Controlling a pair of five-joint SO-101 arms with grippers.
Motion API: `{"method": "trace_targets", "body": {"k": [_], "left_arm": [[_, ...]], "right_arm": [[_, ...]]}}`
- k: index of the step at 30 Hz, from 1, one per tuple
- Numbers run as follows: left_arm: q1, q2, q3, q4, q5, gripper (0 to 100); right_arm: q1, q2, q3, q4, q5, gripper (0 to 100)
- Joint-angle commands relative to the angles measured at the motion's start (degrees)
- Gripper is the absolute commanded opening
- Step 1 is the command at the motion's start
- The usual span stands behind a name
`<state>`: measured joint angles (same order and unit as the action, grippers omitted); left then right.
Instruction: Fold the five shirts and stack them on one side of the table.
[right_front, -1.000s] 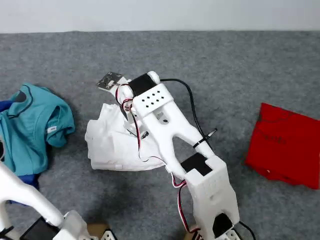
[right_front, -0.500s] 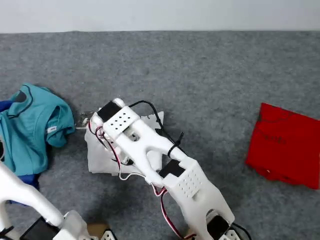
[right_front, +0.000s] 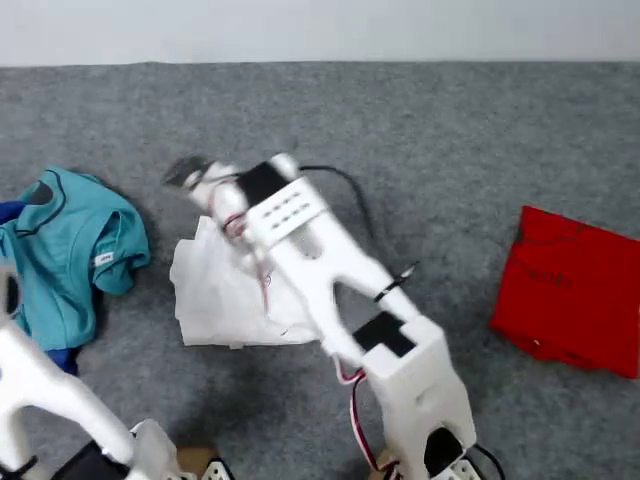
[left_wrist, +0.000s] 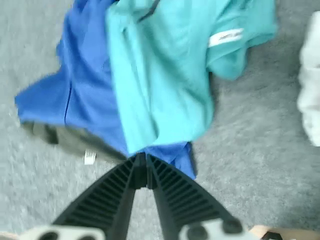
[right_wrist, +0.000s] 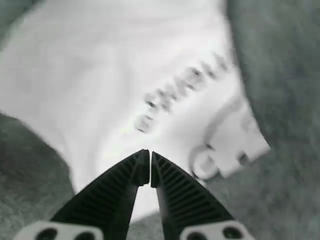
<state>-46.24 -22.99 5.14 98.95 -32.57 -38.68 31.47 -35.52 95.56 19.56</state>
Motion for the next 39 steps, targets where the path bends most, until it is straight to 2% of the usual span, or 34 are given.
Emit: {"method": "trace_targets", "body": {"k": [1, 7, 12, 20, 32, 39], "left_arm": [[8.88, -2.11, 0.13, 1.41, 0.18, 1], [25.93, 3.69, 4.53, 0.35, 4.75, 3], [33.67, 12.66, 5.85, -2.90, 5.89, 11], [39.74, 20.66, 5.93, -5.80, 5.89, 14], [40.09, 34.55, 5.85, -10.99, 5.80, 15], [40.00, 27.96, 5.76, -6.59, 5.63, 14]], "right_arm": [[7.16, -3.82, -0.35, 0.75, -3.60, 0.9], [12.35, -3.74, -0.26, -1.45, -3.78, 0.9], [12.35, -2.07, 0.44, -1.36, -4.04, 1.0], [12.35, 7.08, 0.35, -1.45, -4.13, 1.0], [12.44, 10.95, 0.35, -2.86, -4.13, 1.0], [13.41, 10.51, 0.35, -2.24, -4.04, 0.9]]}}
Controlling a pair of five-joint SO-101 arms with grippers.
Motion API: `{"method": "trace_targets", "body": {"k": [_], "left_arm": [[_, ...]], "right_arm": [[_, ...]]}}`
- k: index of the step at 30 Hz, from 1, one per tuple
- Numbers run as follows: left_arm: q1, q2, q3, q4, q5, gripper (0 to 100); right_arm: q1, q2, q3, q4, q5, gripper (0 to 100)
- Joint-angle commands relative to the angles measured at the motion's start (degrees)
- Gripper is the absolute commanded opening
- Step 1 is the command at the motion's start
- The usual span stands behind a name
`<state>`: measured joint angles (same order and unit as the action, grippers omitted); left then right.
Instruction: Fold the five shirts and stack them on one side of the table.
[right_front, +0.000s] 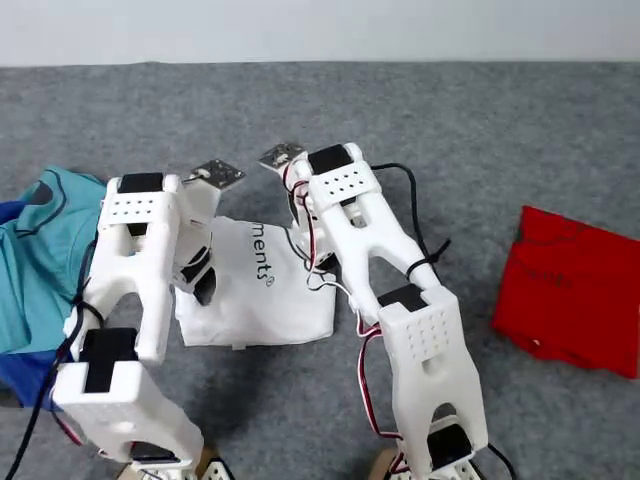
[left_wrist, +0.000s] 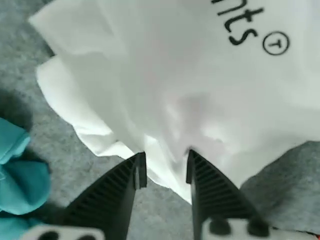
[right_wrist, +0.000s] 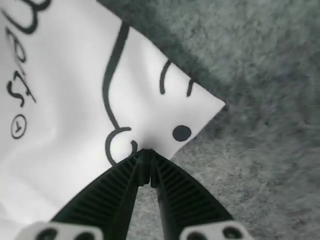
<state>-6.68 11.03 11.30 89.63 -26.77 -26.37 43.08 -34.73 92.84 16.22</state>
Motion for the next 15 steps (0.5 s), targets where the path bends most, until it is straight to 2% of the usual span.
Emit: {"method": "trace_targets", "body": {"k": [1, 7, 15], "left_arm": [[0.53, -8.26, -0.40, 3.78, -0.18, 14], [1.93, -14.77, 2.51, 5.98, -0.18, 14], [3.43, -9.23, 9.27, -3.69, -0.18, 14]], "right_arm": [[1.19, -1.10, -0.44, 0.48, -0.70, 0.9], [1.54, -1.10, -0.44, 0.75, -0.70, 0.9], [1.54, -1.10, -0.44, 0.84, -0.70, 0.9]]}}
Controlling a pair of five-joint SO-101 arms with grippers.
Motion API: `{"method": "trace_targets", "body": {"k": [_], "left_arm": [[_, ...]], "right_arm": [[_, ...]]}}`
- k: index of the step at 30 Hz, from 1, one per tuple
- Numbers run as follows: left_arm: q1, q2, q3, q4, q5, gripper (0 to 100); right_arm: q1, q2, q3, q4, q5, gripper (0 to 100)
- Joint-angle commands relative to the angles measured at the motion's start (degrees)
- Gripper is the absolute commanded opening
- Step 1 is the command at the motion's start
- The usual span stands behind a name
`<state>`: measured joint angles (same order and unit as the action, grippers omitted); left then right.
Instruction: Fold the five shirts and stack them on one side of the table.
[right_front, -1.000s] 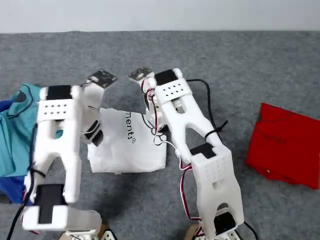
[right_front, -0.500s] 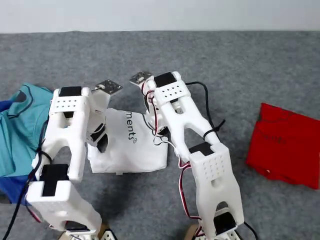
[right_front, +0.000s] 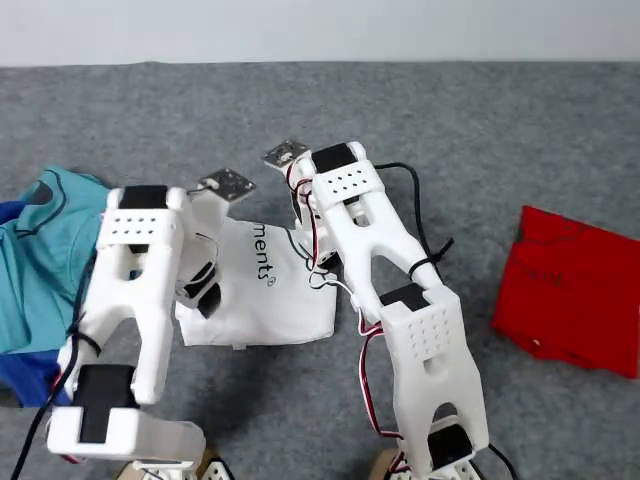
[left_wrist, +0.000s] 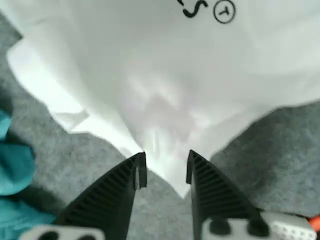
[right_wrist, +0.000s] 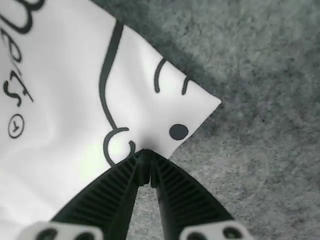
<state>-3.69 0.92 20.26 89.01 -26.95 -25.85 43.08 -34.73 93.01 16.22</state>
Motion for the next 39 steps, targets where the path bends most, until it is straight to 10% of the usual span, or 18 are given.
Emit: {"method": "trace_targets", "body": {"k": [1, 14, 26, 39], "left_arm": [[0.44, 1.93, 0.31, -3.69, 0.00, 14], [0.26, 9.76, -0.04, -0.09, -0.09, 1], [-0.53, -15.30, 2.15, 10.99, -3.52, 0], [-8.18, -18.02, 22.81, -4.92, -5.45, 2]], "right_arm": [[1.01, -1.10, -0.44, 0.66, -0.70, 0.9], [1.10, -0.92, -0.44, 0.66, -0.70, 0.9], [1.19, -0.57, -0.44, 0.48, -0.62, 0.9], [1.10, -0.57, -0.44, 0.66, -0.44, 0.9]]}}
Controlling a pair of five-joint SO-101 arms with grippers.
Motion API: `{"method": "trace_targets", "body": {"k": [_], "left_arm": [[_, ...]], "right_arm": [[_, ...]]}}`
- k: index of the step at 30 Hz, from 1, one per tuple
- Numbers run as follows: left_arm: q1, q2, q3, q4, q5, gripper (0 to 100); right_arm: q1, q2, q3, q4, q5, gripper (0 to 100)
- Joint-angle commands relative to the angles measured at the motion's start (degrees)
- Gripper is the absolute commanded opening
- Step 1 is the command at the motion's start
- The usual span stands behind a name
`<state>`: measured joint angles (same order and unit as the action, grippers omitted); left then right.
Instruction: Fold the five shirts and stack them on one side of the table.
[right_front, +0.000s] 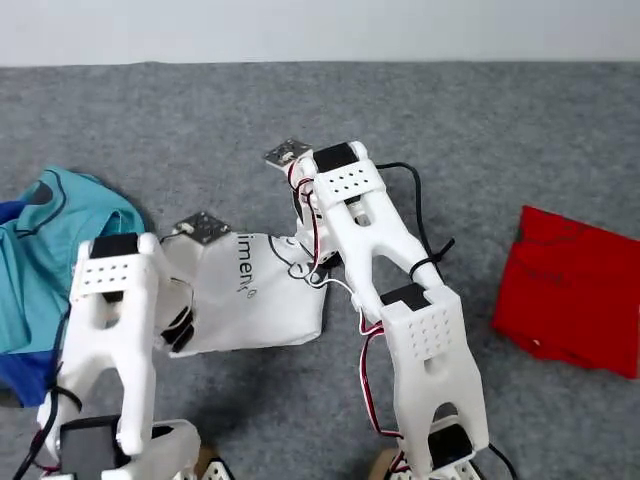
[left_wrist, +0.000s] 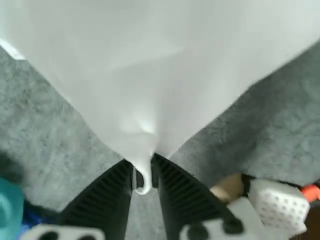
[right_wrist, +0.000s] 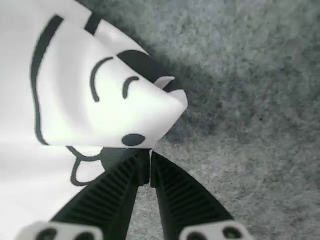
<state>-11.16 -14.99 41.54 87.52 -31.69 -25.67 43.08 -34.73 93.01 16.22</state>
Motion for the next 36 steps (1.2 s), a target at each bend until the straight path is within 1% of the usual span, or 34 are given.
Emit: {"method": "trace_targets", "body": {"k": [1, 3, 5, 10, 17, 20, 22, 24, 26, 28, 32, 36], "left_arm": [[-0.70, -2.11, 1.80, -3.87, -0.70, 4], [-0.70, -2.37, 1.63, -3.96, -0.70, 8], [-0.97, -2.55, 1.01, -3.60, -0.62, 10], [-1.05, -2.55, -4.79, 2.29, -0.62, 10], [-1.05, -2.64, -19.82, 12.40, -0.62, 10], [-1.14, -2.90, -26.15, 12.75, -0.09, 10], [-0.70, -2.55, -28.79, 10.02, 3.78, 10], [0.53, -1.32, -29.23, 4.13, 9.58, 10], [1.85, 1.76, -29.14, -1.32, 14.59, 10], [3.60, 6.42, -29.41, -5.63, 17.76, 7], [6.68, 16.53, -31.60, -10.02, 19.96, 3], [7.21, 24.44, -38.37, -9.41, 20.48, 3]], "right_arm": [[0.92, -0.57, -0.44, 0.66, -0.44, 0.9], [0.75, -0.57, -0.44, 0.66, -0.44, 0.9], [0.66, -1.01, -0.44, 0.75, -0.44, 0.9], [0.48, -3.30, -1.41, 3.47, -0.44, 0.9], [0.57, -10.07, -1.41, 4.70, -0.62, 0.9], [0.57, -12.35, -1.41, 4.70, -0.70, 0.9], [0.57, -12.88, -1.41, 4.53, -0.88, 0.9], [0.57, -12.26, -1.41, 3.82, -0.88, 0.9], [-0.04, -11.03, -1.41, 2.24, -0.97, 0.9], [-0.84, -9.71, -1.41, 0.75, -1.05, 0.9], [-2.33, -7.25, -1.41, -2.59, -5.36, 0.9], [-2.51, -4.79, -1.41, -4.44, -6.07, 0.9]]}}
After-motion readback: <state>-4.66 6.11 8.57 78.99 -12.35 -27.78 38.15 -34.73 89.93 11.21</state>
